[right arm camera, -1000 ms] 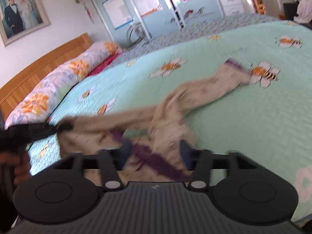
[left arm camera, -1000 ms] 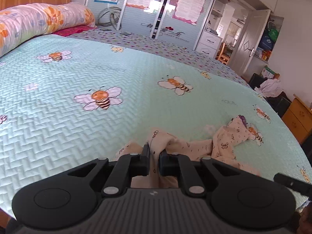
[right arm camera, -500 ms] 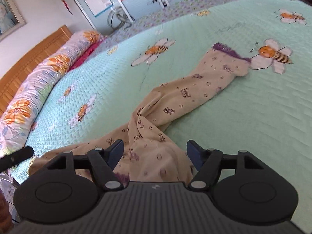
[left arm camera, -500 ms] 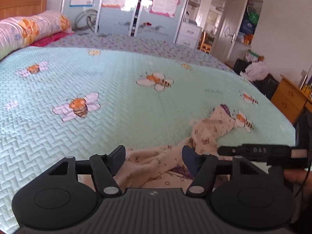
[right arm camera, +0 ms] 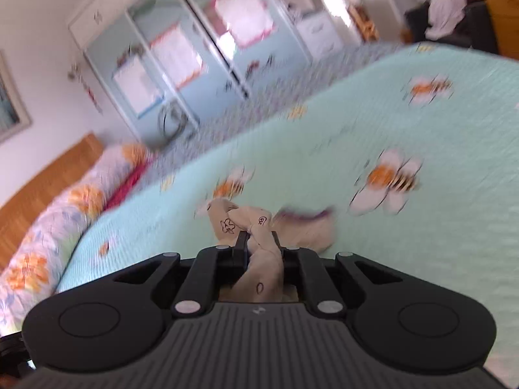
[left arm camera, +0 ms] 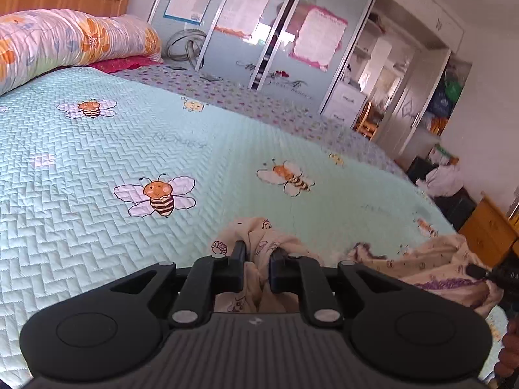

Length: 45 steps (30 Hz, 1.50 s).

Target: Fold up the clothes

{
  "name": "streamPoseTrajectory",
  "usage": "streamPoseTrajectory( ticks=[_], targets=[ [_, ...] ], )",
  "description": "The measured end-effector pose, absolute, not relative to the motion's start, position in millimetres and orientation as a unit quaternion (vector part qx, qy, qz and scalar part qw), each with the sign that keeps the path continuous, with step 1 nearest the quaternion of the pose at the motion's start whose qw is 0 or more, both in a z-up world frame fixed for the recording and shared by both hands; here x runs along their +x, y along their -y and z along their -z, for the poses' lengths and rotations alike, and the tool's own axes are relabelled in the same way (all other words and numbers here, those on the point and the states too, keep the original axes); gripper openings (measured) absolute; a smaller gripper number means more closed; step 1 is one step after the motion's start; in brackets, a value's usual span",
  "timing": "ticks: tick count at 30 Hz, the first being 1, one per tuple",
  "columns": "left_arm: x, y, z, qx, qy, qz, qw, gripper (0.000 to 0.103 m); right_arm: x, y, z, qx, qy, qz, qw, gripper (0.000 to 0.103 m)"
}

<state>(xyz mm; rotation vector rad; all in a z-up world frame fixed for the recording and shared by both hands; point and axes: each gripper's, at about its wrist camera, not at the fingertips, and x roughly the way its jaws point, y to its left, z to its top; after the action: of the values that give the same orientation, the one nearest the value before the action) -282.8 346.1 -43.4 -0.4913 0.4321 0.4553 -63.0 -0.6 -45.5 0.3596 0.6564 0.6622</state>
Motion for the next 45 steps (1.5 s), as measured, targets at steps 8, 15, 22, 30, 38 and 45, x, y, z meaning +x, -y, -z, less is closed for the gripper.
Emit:
streamPoseTrajectory(
  ticks=[8, 15, 22, 30, 38, 45],
  targets=[
    [-309.0, -328.2, 87.6, -0.260, -0.284, -0.215, 0.898, 0.020, -108.3, 25.7, 90.6, 0.137, -0.379, -0.279, 0.872, 0.030],
    [-318.8, -326.2, 51.9, -0.234, -0.224, -0.223, 0.920, 0.031, -135.4, 16.8, 37.9, 0.093, -0.269, -0.336, 0.898, 0.067],
    [-316.4, -324.5, 51.4, -0.225, -0.231, -0.222, 0.920, 0.038, -147.6, -49.4, 84.7, -0.041, -0.338, -0.388, 0.856, 0.064],
    [-248.8, -322.1, 67.5, -0.167, -0.321, -0.193, 0.912, 0.045, -135.8, -56.9, 124.8, -0.055, -0.416, -0.355, 0.835, 0.055],
    [-166.9, -319.1, 105.6, -0.149, -0.422, -0.140, 0.883, 0.049, -110.3, -38.8, 89.7, -0.002, -0.356, -0.323, 0.877, 0.071],
    [-146.8, -312.9, 128.9, -0.163, -0.441, -0.153, 0.869, 0.015, -37.2, -70.3, 108.5, -0.048, -0.368, -0.275, 0.887, 0.073]
  ],
)
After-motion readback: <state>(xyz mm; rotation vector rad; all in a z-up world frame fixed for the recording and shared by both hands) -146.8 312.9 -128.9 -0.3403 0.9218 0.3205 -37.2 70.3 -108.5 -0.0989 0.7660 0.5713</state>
